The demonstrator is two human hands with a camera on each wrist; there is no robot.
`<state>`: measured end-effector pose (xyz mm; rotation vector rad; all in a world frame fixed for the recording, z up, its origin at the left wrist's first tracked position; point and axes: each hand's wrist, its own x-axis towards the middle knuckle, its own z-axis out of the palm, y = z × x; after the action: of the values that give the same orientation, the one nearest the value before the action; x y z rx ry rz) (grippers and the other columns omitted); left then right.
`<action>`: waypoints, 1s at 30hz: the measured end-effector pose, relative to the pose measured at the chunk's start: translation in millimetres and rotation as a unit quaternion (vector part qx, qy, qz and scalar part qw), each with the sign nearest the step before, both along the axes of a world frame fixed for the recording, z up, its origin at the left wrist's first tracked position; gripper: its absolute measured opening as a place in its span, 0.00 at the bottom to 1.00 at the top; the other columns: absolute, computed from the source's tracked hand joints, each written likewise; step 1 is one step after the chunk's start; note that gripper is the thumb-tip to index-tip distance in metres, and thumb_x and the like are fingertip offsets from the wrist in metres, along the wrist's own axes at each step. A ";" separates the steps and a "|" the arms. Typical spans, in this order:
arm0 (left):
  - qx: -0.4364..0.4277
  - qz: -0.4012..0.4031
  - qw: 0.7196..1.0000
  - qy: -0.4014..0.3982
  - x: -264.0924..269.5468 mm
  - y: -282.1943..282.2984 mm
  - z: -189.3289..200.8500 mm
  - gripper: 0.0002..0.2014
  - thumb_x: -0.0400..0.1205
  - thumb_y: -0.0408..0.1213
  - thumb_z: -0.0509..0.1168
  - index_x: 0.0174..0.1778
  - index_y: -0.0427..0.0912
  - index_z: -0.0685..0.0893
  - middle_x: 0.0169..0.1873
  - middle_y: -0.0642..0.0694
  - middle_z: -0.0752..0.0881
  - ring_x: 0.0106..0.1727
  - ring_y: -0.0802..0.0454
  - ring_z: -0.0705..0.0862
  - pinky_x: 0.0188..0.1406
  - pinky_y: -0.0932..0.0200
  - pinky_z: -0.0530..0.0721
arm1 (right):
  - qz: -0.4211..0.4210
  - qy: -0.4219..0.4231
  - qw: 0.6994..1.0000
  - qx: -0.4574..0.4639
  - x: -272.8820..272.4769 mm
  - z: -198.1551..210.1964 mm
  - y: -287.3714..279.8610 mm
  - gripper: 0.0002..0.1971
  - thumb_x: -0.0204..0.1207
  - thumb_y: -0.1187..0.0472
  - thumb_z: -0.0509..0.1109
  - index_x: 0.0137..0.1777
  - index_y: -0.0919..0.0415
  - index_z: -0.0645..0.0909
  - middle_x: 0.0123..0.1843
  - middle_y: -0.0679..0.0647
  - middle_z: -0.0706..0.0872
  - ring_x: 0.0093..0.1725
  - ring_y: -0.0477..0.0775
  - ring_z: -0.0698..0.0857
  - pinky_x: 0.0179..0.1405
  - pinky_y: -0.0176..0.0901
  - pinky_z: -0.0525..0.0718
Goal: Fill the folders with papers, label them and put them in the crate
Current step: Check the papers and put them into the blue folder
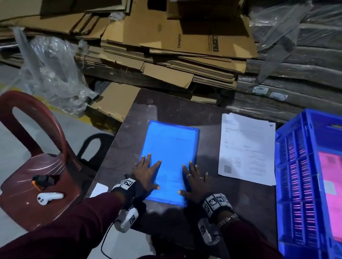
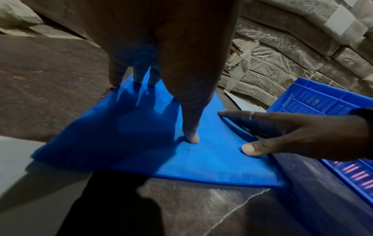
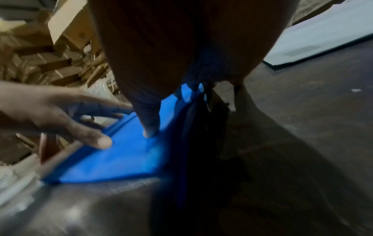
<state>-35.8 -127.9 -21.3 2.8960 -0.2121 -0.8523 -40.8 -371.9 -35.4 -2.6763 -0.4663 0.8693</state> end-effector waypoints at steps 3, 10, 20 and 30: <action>0.035 -0.008 0.999 0.003 5.6 -5.2 4.4 0.53 0.72 0.61 0.73 0.86 0.56 0.47 0.85 0.34 0.42 0.85 0.31 0.46 0.81 0.35 0.57 | -0.008 0.004 1.000 0.000 -0.4 10.6 -1.5 0.52 0.77 0.40 0.69 0.87 0.50 0.34 0.86 0.56 0.29 0.87 0.57 0.37 0.81 0.74 0.38; 0.027 0.010 0.998 -0.062 13.4 -16.7 9.8 0.37 0.67 0.55 0.69 0.73 0.49 0.71 0.70 0.34 0.69 0.69 0.35 0.74 0.68 0.39 0.72 | -0.026 0.024 0.998 0.052 1.0 18.2 -22.5 0.47 0.77 0.46 0.72 0.88 0.54 0.46 0.89 0.57 0.39 0.86 0.61 0.53 0.84 0.61 0.54; -0.166 0.014 0.984 -0.070 38.0 -112.4 21.8 0.28 0.77 0.42 0.62 0.76 0.42 0.73 0.78 0.36 0.69 0.72 0.34 0.76 0.67 0.45 0.76 | -0.262 -0.136 0.946 0.132 10.3 14.3 -128.6 0.37 0.72 0.60 0.77 0.81 0.59 0.68 0.85 0.61 0.61 0.83 0.62 0.65 0.78 0.58 0.69; -0.199 0.006 0.980 -0.023 81.8 -223.6 7.1 0.18 0.76 0.39 0.64 0.63 0.44 0.77 0.61 0.41 0.82 0.64 0.39 0.79 0.59 0.51 0.78 | -0.446 -0.082 0.891 0.019 63.1 2.5 -226.6 0.42 0.76 0.55 0.74 0.86 0.57 0.57 0.88 0.62 0.47 0.86 0.65 0.52 0.84 0.56 0.56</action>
<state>46.0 -351.5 -14.2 2.5405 -0.3284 -0.6525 22.4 -598.5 -32.9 -2.4866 0.6803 0.3374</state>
